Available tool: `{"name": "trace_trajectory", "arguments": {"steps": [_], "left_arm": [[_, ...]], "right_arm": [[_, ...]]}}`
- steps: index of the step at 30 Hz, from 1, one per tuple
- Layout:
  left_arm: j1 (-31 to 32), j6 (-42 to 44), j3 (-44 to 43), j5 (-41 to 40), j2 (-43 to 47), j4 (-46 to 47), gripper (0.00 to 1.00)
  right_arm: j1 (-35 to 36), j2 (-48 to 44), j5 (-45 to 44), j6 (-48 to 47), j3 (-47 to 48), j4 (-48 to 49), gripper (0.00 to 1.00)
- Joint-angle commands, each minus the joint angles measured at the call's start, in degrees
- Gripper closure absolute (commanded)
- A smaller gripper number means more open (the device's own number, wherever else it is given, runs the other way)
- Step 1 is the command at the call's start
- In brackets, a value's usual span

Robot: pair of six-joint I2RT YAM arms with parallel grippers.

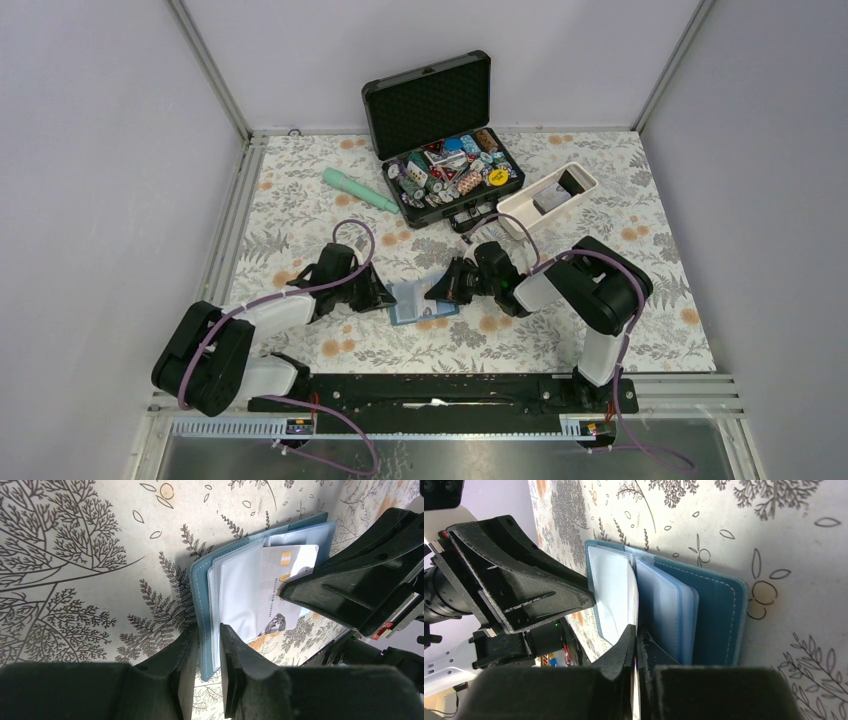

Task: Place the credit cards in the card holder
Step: Insert the credit card into the card holder.

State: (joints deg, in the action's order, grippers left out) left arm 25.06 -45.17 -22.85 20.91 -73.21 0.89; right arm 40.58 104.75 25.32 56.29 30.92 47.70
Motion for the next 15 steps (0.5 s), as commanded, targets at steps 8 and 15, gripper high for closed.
{"name": "trace_trajectory", "arguments": {"steps": [8, 15], "left_arm": [[-0.3, 1.0, -1.7, -0.5, -0.8, 2.1, 0.80], [-0.3, 1.5, -1.6, -0.7, -1.7, 2.3, 0.81]], "right_arm": [[0.8, 2.3, 0.8, -5.1, 1.2, -9.2, 1.00], [0.8, 3.4, 1.0, -5.4, 2.0, -10.0, 1.00]]}}
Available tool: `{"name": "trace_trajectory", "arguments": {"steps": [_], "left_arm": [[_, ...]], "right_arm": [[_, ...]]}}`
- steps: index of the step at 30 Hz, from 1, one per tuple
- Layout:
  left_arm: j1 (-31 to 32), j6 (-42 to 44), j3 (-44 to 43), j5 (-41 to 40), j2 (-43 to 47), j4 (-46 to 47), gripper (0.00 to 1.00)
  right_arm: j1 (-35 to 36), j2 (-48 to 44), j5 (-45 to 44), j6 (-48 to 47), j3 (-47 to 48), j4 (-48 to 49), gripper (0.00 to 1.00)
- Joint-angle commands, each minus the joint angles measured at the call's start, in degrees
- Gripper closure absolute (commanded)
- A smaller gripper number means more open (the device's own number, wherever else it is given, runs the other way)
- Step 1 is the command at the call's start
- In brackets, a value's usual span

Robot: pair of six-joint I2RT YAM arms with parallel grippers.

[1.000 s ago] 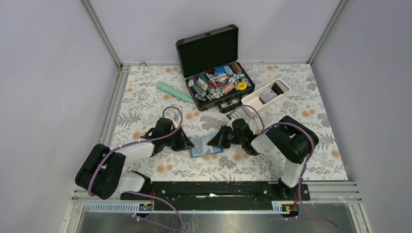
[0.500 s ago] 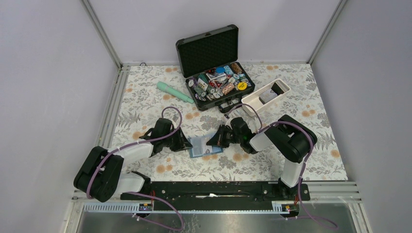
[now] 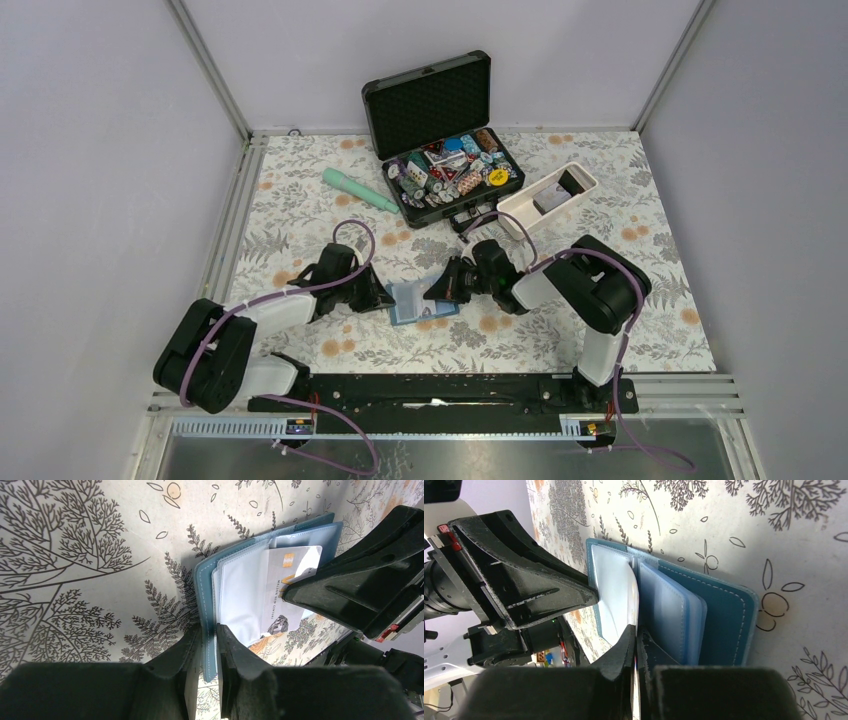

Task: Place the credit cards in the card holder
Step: Insert the credit card into the card holder.

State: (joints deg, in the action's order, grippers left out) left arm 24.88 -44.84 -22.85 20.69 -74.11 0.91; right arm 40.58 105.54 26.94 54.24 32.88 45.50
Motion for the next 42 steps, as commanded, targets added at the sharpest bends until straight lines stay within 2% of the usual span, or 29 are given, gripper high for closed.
{"name": "trace_trajectory", "arguments": {"steps": [1, 11, 16, 22, 30, 42], "left_arm": [[-0.1, 1.2, -1.6, -0.5, -0.8, 2.3, 0.81], [-0.1, 1.5, -2.0, -0.6, -0.9, 2.1, 0.81], [-0.1, 1.7, -2.4, -0.7, -0.8, 1.6, 0.82], [-0.1, 1.8, -2.5, -1.0, -0.3, 1.1, 0.82], [-0.1, 2.0, -2.7, -1.3, 0.3, 0.5, 0.82], [-0.1, 2.4, -3.2, -0.5, 0.1, 0.7, 0.81]], "right_arm": [[0.8, 2.7, -0.7, -3.6, 0.3, -8.2, 1.00], [0.8, 3.7, -0.5, -4.8, 2.7, -10.4, 0.97], [0.7, 2.4, -1.9, -6.1, 3.0, -13.6, 0.84], [0.7, -0.6, -4.7, -10.3, 5.5, -21.7, 0.67], [0.8, -3.6, -9.5, -15.8, 9.6, -32.5, 0.55], [2.7, -4.1, -15.1, -18.7, 12.9, -40.6, 0.54]]}}
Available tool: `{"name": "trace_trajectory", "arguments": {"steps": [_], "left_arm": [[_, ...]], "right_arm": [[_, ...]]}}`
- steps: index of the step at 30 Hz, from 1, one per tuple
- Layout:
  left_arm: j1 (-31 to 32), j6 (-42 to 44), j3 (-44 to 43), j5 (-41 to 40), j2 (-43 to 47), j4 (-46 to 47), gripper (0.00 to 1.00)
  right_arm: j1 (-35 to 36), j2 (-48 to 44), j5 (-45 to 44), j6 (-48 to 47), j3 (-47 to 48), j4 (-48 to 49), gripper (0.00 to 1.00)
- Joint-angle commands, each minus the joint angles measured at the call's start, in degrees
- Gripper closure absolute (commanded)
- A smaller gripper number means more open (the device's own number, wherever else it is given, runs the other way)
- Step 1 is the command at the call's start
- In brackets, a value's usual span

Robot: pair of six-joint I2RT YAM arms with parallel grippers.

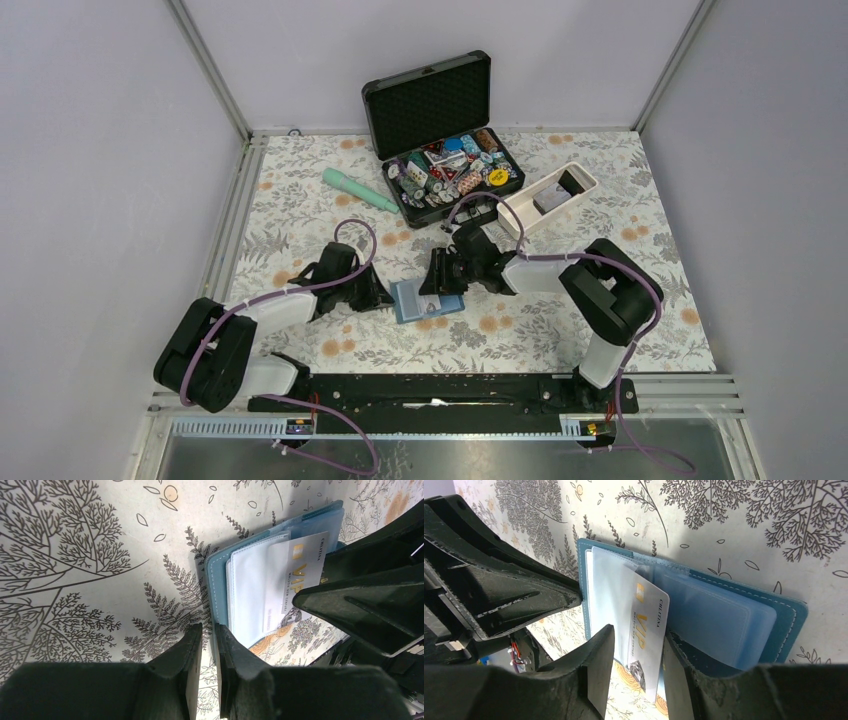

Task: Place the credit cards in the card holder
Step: Insert the credit card into the card holder.

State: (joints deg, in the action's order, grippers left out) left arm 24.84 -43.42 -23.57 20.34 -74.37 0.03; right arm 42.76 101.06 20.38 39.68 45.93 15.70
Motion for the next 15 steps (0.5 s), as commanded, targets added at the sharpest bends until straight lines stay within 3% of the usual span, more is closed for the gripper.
{"name": "trace_trajectory", "arguments": {"steps": [1, 15], "left_arm": [[-0.1, 0.9, -2.6, -0.1, 0.3, 1.7, 0.82], [0.0, -0.6, -1.6, 2.8, -3.3, 7.3, 0.81]], "right_arm": [[1.0, 0.5, -9.0, -4.4, 0.4, -11.3, 0.54], [7.4, 2.2, -17.3, -5.0, 7.0, -18.5, 0.47]]}}
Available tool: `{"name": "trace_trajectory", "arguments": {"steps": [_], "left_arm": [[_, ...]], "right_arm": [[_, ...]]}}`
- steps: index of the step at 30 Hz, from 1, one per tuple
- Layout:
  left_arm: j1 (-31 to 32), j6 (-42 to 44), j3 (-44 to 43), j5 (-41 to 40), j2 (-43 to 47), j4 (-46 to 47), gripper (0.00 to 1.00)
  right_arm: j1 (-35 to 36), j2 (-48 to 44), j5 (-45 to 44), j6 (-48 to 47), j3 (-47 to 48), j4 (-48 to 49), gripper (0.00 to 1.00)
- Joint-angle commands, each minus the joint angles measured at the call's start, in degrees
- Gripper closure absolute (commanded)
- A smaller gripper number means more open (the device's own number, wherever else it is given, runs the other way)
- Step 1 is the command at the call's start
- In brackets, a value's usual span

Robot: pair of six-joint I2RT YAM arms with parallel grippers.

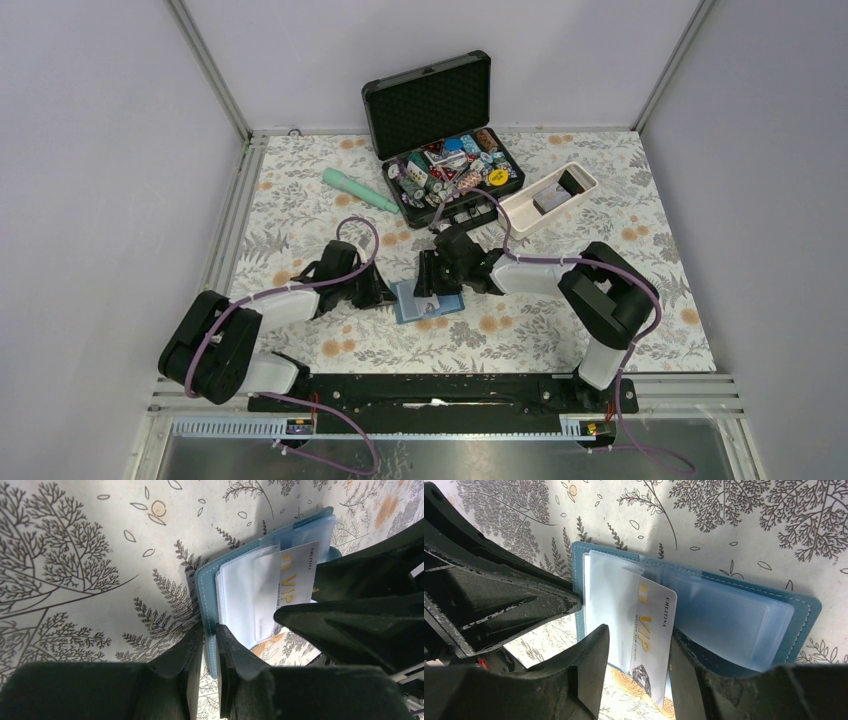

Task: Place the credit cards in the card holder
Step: Insert the credit card into the card holder.

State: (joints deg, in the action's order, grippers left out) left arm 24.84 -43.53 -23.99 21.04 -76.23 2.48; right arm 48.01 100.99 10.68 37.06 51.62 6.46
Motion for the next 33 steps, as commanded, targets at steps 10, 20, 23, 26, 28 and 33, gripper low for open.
{"name": "trace_trajectory", "arguments": {"steps": [10, 20, 23, 26, 28, 33], "left_arm": [[0.0, -0.2, -0.7, 1.6, -1.5, 4.9, 0.81], [0.0, -0.2, -0.4, 1.2, -1.5, 4.8, 0.82], [0.0, -0.5, -0.6, 1.5, -1.2, 5.1, 0.82], [0.0, -0.6, -0.5, 1.8, 0.0, 5.1, 0.82], [0.0, -0.5, -0.7, 1.3, 1.1, 4.4, 0.82], [0.0, -0.3, -0.9, 1.1, 2.5, 3.4, 0.81]], "right_arm": [[4.2, 2.2, -16.4, -5.4, 5.3, -16.8, 0.39], [4.5, -0.5, -18.4, -8.8, 7.4, -20.1, 0.36], [4.6, -0.8, -17.5, -9.8, 7.3, -19.3, 0.35], [4.7, -0.7, -17.7, -10.5, 7.8, -19.9, 0.33], [4.7, -0.9, -17.9, -11.3, 8.2, -20.3, 0.32], [4.8, -0.7, -18.5, -13.9, 10.1, -22.3, 0.32]]}}
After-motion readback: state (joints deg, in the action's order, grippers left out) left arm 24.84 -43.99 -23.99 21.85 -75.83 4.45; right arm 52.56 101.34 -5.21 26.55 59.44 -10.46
